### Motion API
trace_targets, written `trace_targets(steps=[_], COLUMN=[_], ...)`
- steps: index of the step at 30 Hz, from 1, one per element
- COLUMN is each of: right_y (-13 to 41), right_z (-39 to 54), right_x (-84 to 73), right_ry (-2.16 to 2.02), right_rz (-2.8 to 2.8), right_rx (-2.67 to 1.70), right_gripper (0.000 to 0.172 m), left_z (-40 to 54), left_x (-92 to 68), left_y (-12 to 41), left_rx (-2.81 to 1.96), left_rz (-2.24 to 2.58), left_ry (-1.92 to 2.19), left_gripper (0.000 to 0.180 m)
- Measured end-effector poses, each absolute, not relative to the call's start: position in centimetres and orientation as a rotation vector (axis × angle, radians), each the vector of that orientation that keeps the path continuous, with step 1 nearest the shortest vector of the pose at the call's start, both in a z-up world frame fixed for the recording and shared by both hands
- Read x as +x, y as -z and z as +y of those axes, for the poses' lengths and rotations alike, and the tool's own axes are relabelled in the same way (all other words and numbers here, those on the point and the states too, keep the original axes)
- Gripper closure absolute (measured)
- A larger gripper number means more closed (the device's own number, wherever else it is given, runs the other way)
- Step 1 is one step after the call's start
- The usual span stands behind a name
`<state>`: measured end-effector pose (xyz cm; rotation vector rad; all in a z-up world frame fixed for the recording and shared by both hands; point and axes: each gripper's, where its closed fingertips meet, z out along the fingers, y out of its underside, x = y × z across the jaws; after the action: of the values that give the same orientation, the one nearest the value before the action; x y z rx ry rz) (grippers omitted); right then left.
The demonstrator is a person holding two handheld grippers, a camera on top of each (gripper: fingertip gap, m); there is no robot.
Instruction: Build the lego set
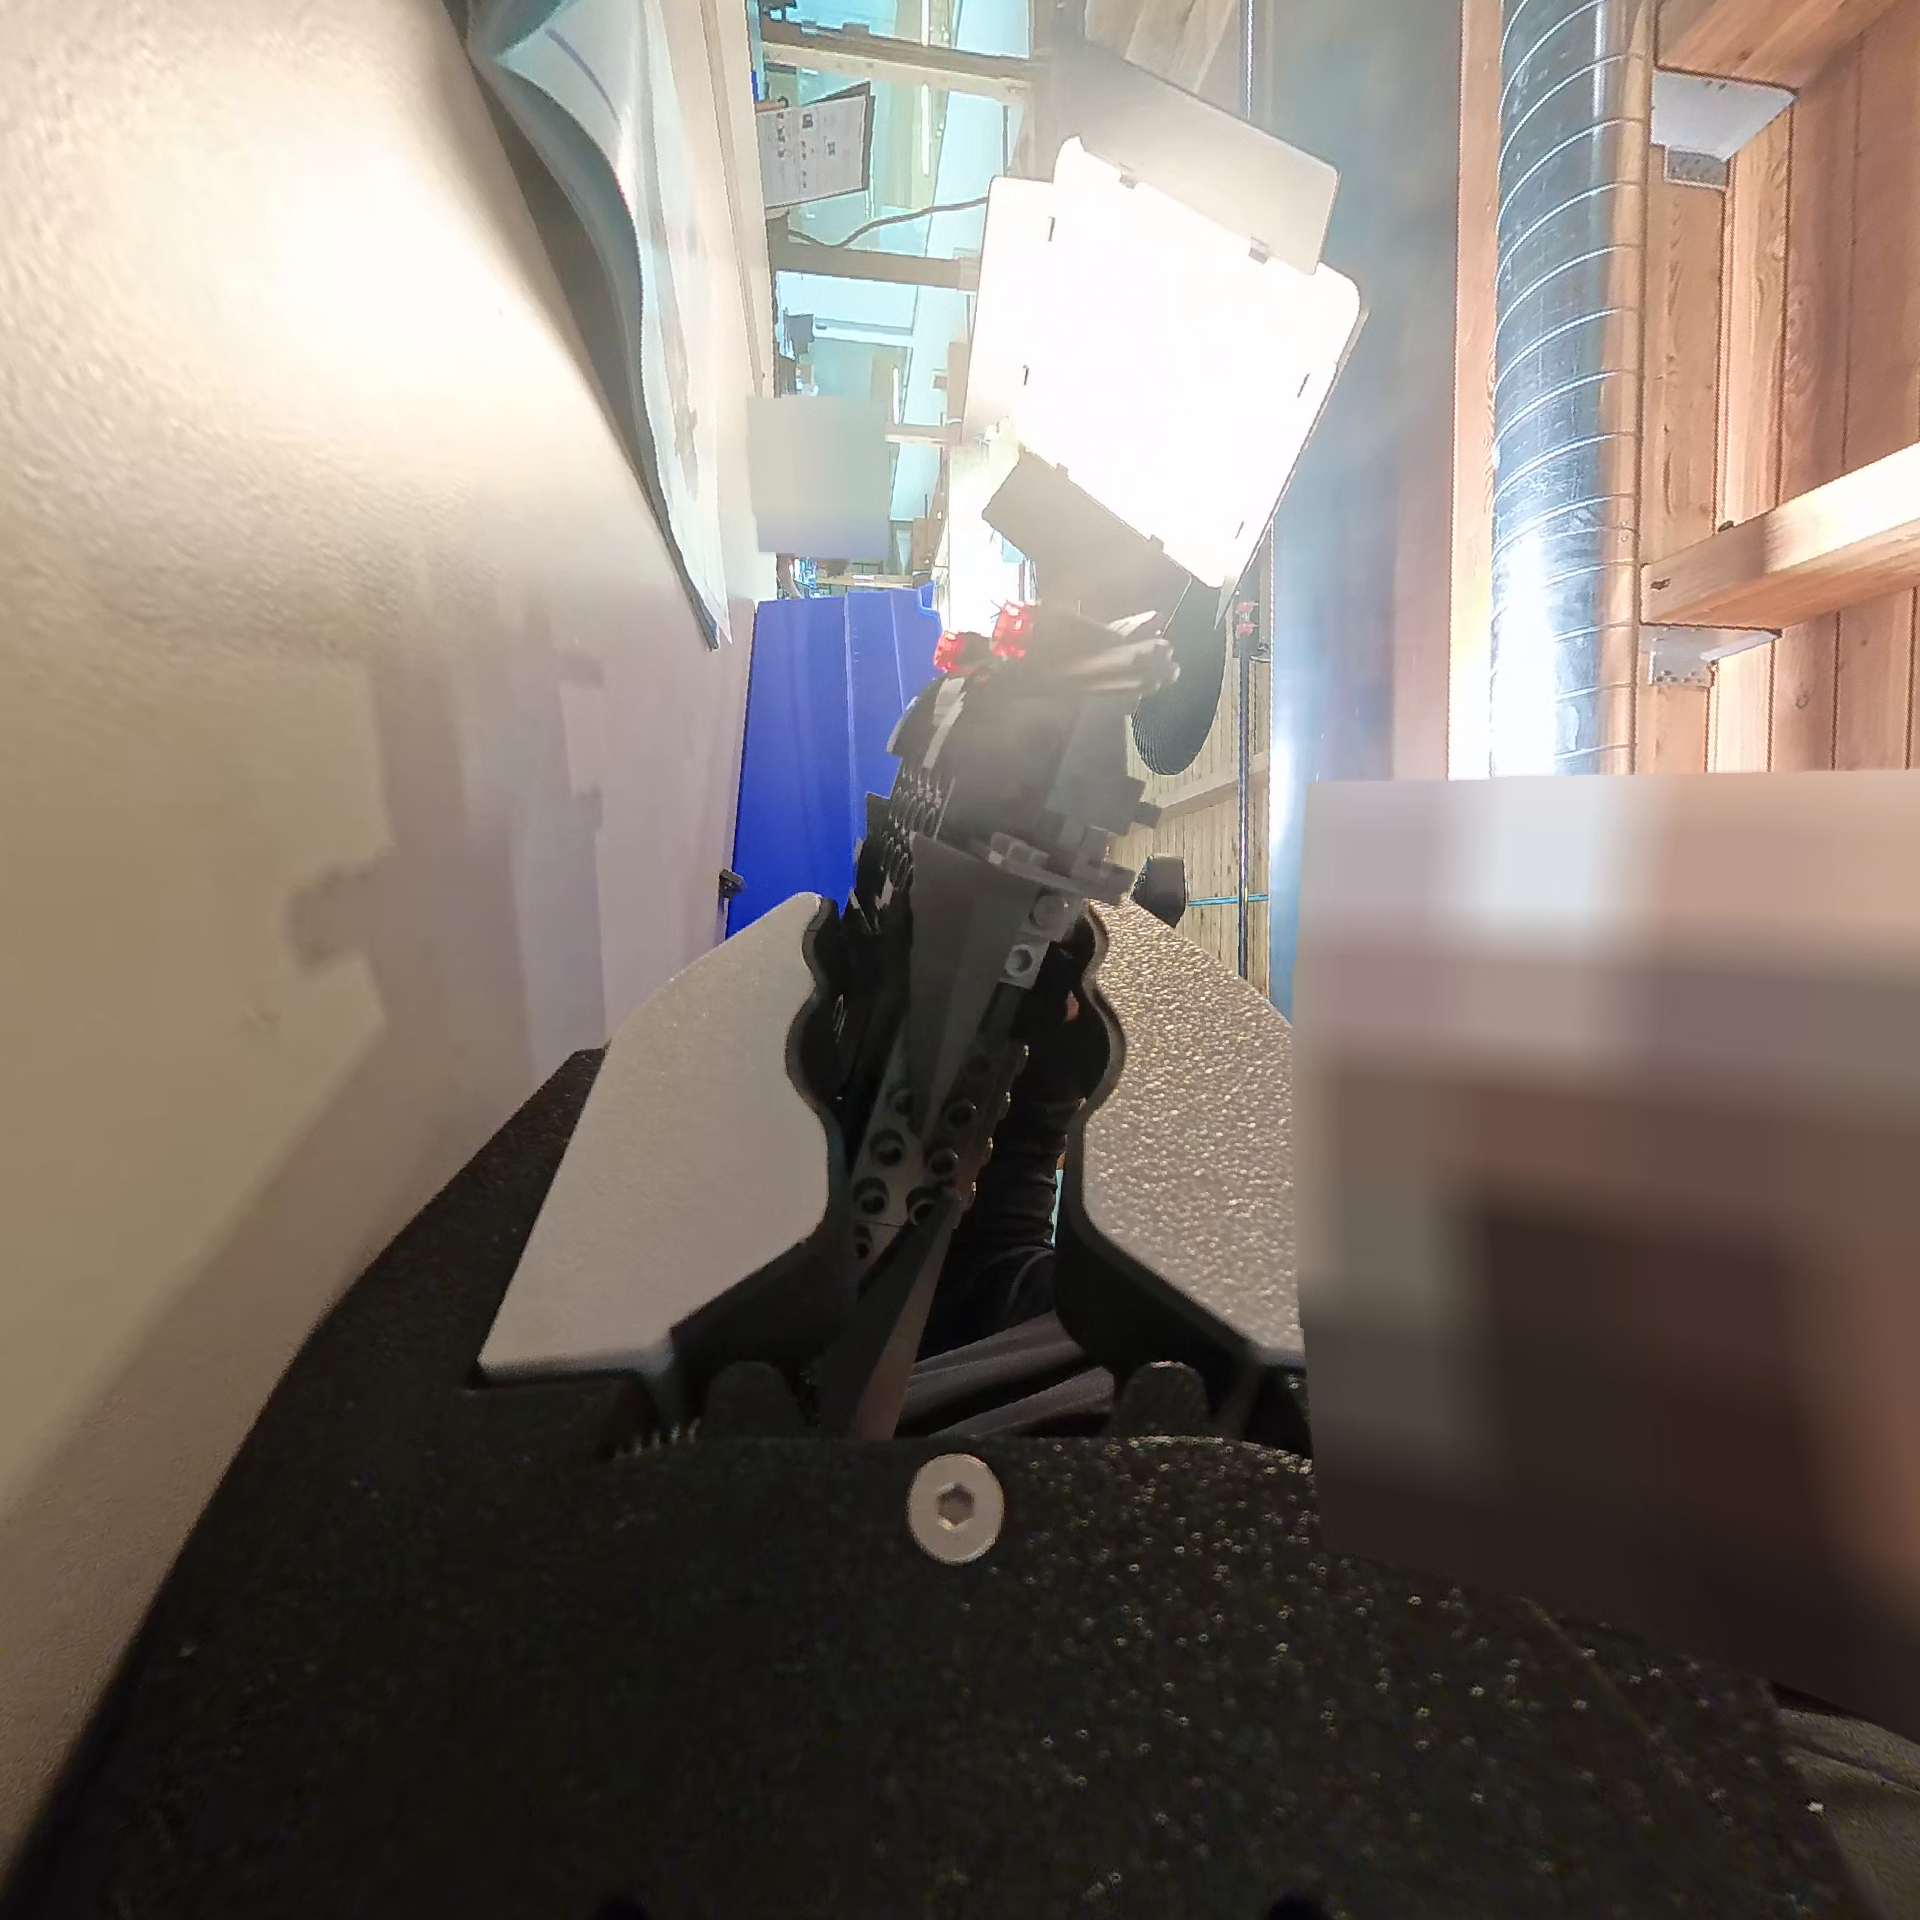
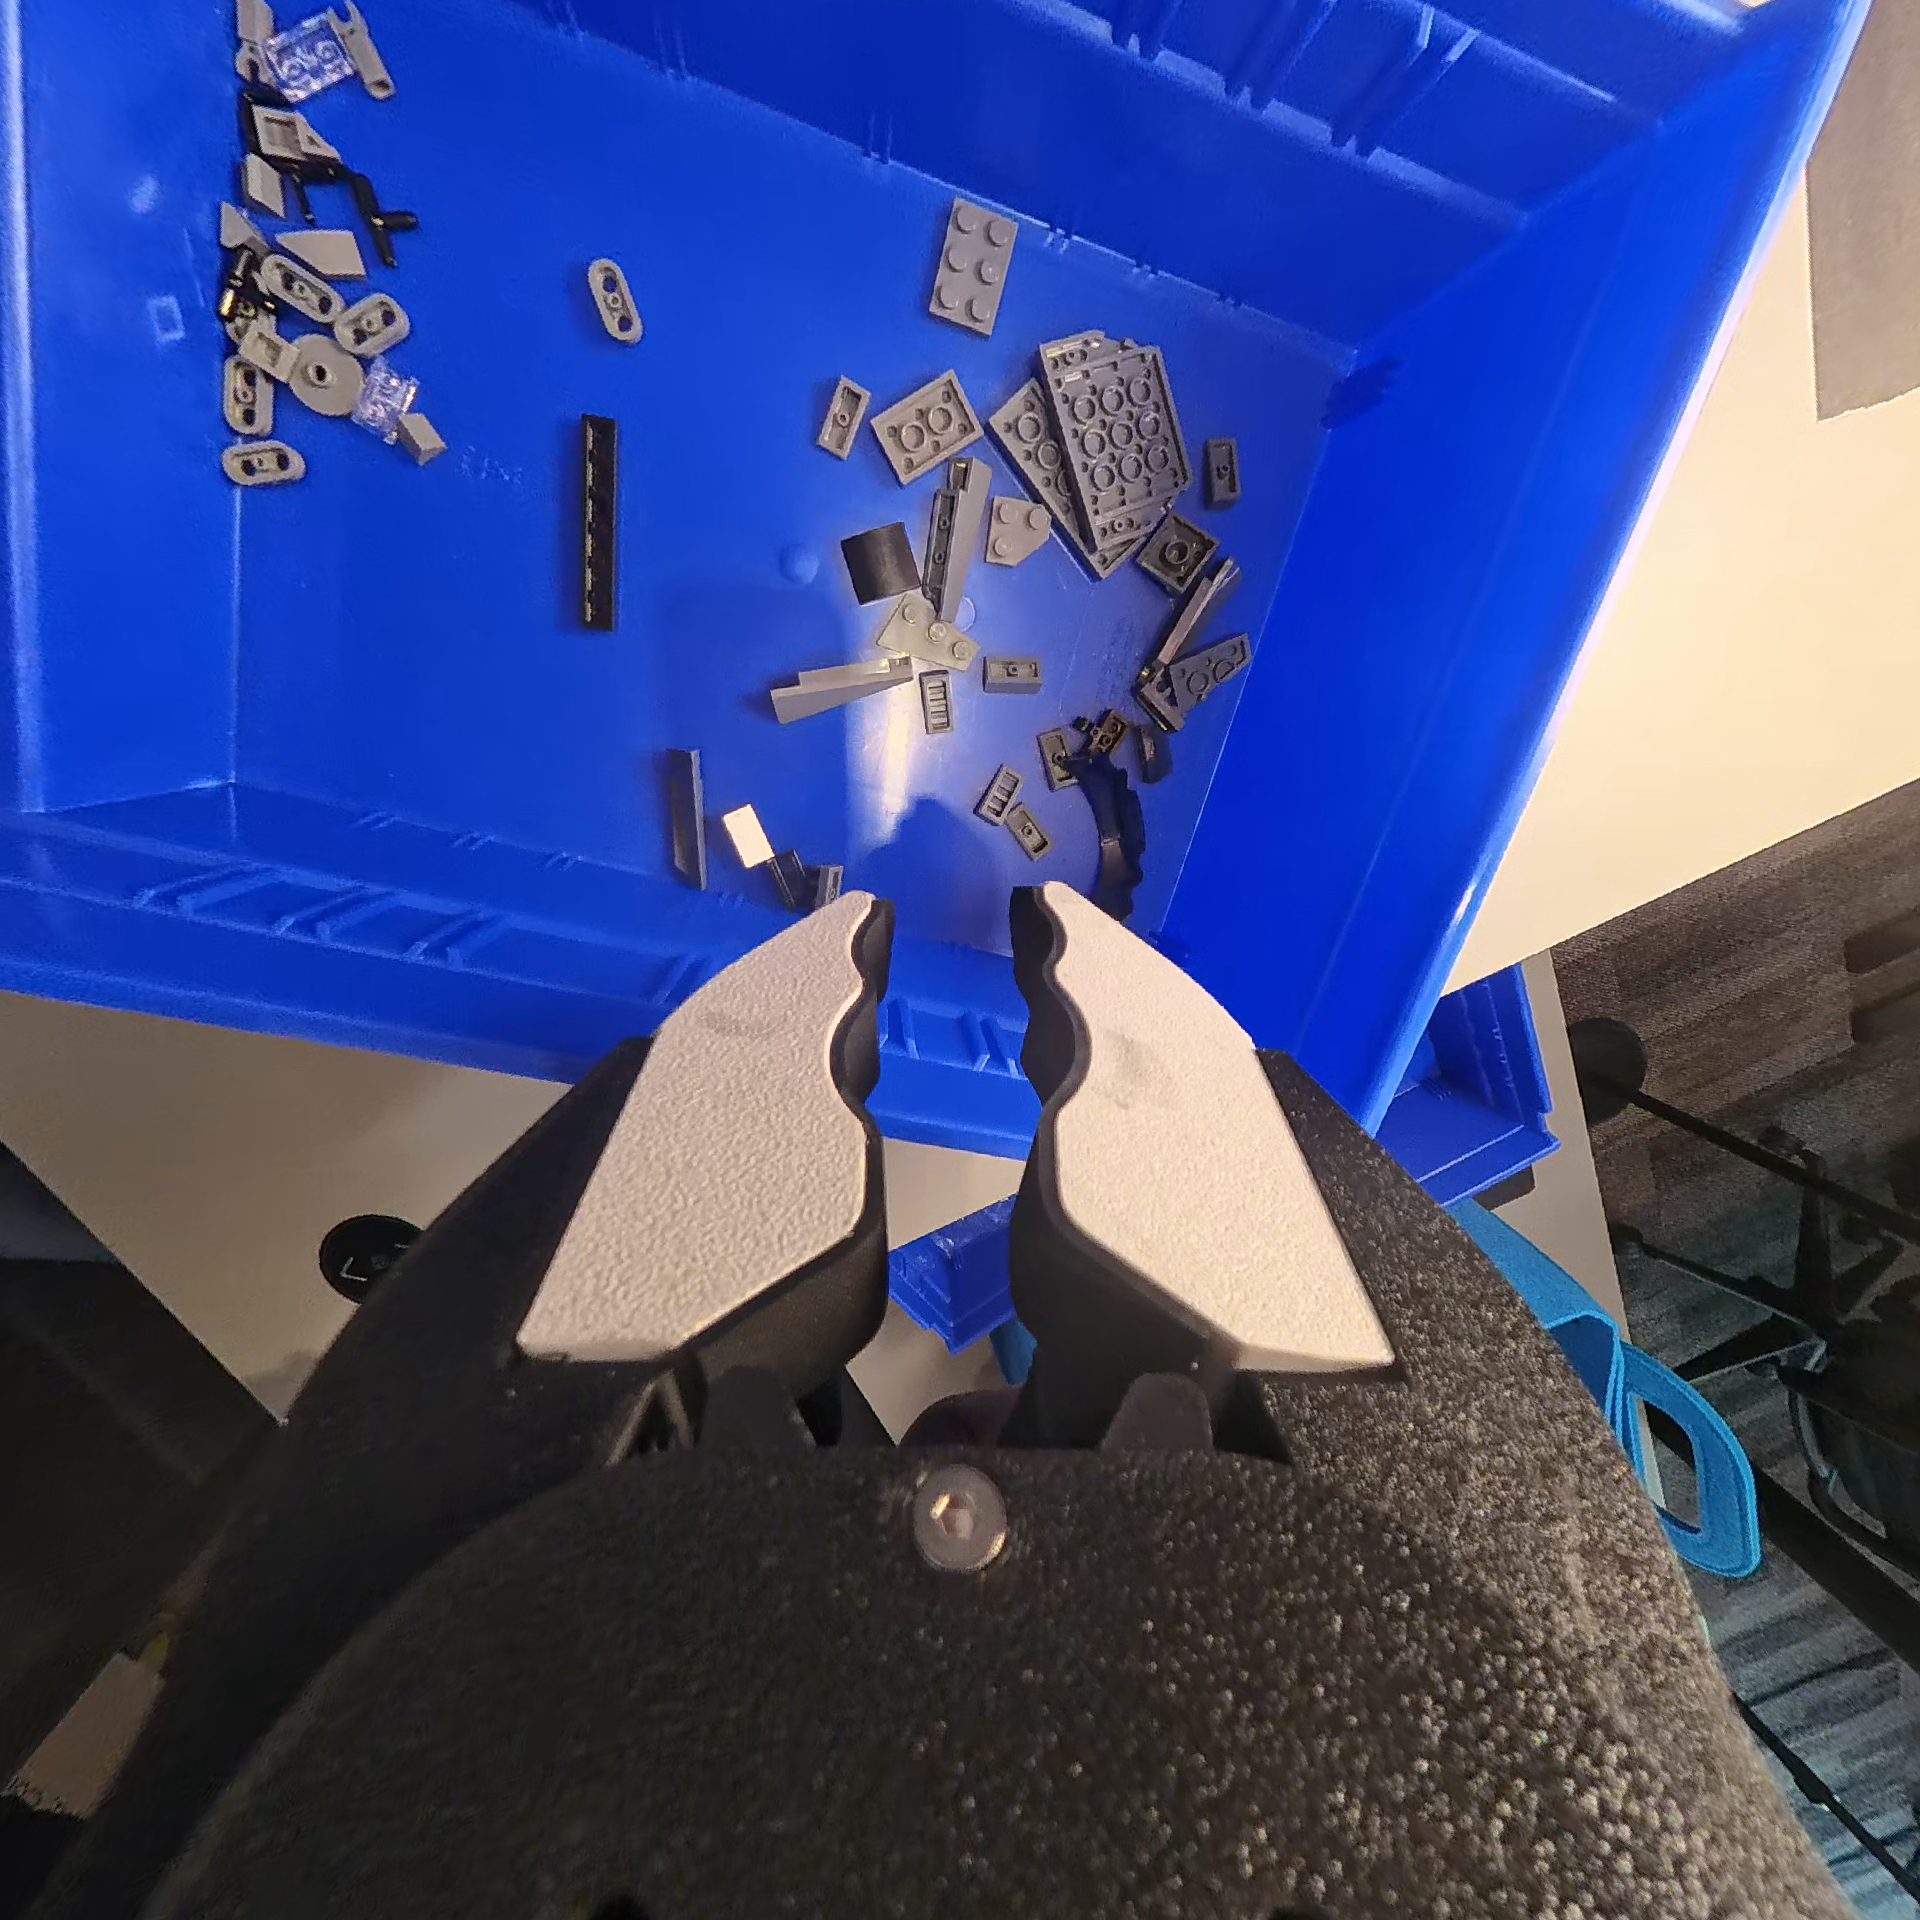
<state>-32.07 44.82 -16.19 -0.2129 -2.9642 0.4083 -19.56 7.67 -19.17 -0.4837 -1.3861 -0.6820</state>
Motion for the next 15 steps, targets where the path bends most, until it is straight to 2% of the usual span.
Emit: trace_targets(steps=[15], right_y=[16.5], right_z=[44.8], right_x=[-31.79], right_ry=[-0.406], right_rz=[-2.98], right_rx=[-0.211], right_gripper=[0.148], left_z=[7.84], left_x=[-19.53], left_y=[19.15], left_rx=[-0.488], left_rz=[-1.384], left_ry=[0.686], left_gripper=[0.138])
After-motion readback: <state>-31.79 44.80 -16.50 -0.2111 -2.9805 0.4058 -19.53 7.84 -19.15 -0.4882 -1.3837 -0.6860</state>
